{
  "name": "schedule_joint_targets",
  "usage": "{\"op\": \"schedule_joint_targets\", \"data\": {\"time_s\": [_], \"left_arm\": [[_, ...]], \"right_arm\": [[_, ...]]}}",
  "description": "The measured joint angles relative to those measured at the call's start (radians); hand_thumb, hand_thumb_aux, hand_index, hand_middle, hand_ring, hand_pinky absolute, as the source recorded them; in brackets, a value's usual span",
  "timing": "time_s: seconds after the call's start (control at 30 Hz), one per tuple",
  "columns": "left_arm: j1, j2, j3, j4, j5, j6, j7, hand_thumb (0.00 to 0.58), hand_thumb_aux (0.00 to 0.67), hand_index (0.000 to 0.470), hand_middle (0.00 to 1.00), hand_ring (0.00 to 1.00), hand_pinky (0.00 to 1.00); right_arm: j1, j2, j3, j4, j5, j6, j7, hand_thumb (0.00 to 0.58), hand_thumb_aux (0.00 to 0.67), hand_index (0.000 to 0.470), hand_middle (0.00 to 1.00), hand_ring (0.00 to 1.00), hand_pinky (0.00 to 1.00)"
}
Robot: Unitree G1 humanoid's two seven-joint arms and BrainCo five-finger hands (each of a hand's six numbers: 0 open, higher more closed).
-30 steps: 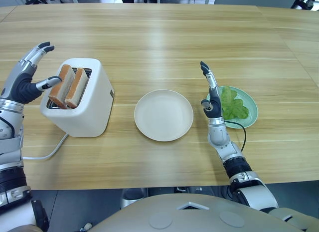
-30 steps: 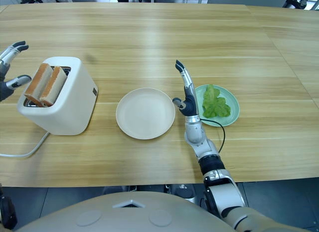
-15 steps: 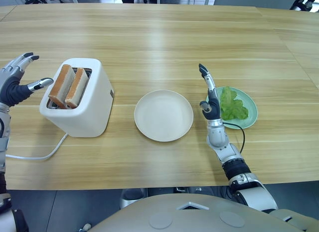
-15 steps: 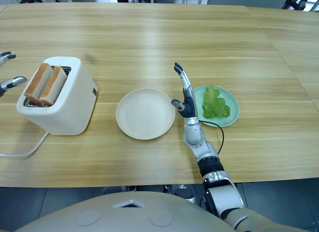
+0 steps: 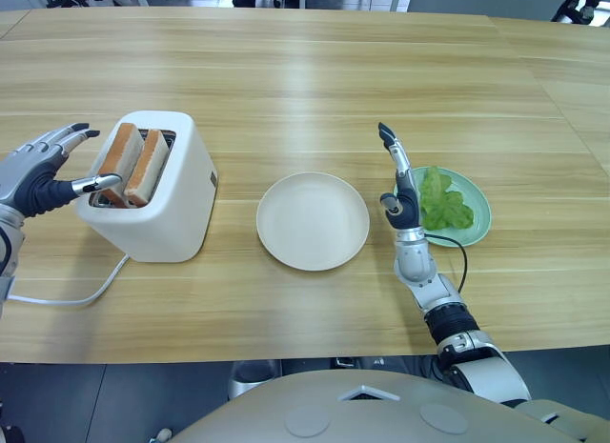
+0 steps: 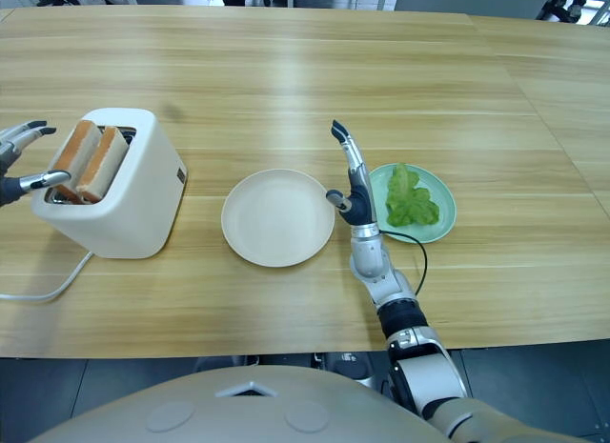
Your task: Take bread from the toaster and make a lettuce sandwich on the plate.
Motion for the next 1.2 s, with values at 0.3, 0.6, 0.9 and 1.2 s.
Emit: {"op": "schedule_joint_targets", "data": {"time_s": [0.3, 0.6, 0.9, 1.2], "left_arm": [[-0.017, 0.034, -0.031, -0.002, 0.019, 0.008, -0.021, 0.476, 0.386, 0.265, 0.00, 0.00, 0.00], [-0.028, 0.034, -0.033, 0.005, 0.019, 0.009, -0.005, 0.517, 0.449, 0.308, 0.00, 0.00, 0.00], [-0.029, 0.034, -0.044, 0.005, 0.001, 0.002, -0.007, 0.474, 0.384, 0.263, 0.00, 0.00, 0.00], [-0.049, 0.032, -0.064, 0.035, -0.001, -0.014, 0.001, 0.562, 0.552, 0.379, 0.00, 0.00, 0.00]], "right_arm": [[-0.001, 0.009, 0.007, 0.000, -0.002, 0.001, -0.002, 0.000, 0.000, 0.000, 0.00, 0.00, 0.00], [-0.001, 0.008, 0.009, 0.000, -0.002, 0.001, -0.002, 0.000, 0.000, 0.000, 0.00, 0.00, 0.00], [-0.001, 0.008, 0.009, 0.000, -0.002, 0.001, -0.003, 0.000, 0.000, 0.000, 0.00, 0.00, 0.00], [-0.001, 0.008, 0.009, 0.001, -0.002, 0.001, -0.003, 0.000, 0.000, 0.000, 0.00, 0.00, 0.00]]}}
